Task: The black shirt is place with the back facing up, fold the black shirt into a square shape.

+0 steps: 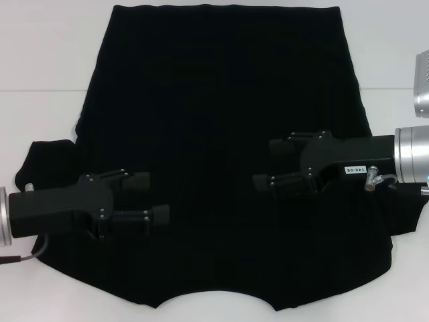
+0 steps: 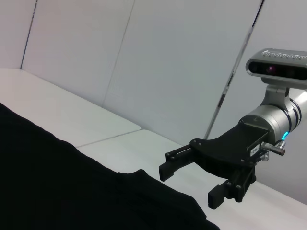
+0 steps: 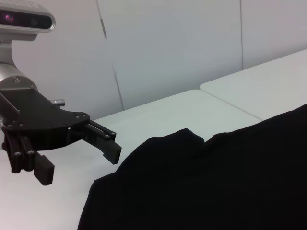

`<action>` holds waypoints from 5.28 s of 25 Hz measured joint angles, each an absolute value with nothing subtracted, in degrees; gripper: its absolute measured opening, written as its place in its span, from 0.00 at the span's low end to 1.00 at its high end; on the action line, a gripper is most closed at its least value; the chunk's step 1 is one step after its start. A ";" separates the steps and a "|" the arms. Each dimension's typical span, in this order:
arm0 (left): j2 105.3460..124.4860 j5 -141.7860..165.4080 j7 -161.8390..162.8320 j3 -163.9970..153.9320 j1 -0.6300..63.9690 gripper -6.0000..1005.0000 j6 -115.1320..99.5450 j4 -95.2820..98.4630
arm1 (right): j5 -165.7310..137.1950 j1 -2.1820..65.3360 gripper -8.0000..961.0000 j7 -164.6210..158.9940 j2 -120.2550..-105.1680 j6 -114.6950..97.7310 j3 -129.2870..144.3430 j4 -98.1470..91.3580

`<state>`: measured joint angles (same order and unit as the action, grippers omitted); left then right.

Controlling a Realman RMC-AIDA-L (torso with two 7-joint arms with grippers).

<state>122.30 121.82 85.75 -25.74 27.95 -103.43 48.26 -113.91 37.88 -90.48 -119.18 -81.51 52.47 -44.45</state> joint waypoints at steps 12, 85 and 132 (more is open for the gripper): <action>122.17 123.11 86.84 -25.09 27.95 0.92 -103.46 48.32 | -113.84 37.89 0.97 -90.75 -119.18 -81.54 52.17 -44.47; 119.46 153.01 128.19 -24.06 33.56 0.40 -64.90 48.96 | -113.15 40.14 0.97 -94.57 -119.53 -78.48 49.65 -44.32; 118.75 134.03 121.31 -23.64 34.79 0.09 -73.50 52.44 | -112.59 37.70 0.97 -94.54 -119.43 -78.58 48.27 -43.99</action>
<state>118.75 134.03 121.31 -23.64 34.79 -73.50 52.44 -112.59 37.70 -94.54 -119.43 -78.58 48.27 -43.99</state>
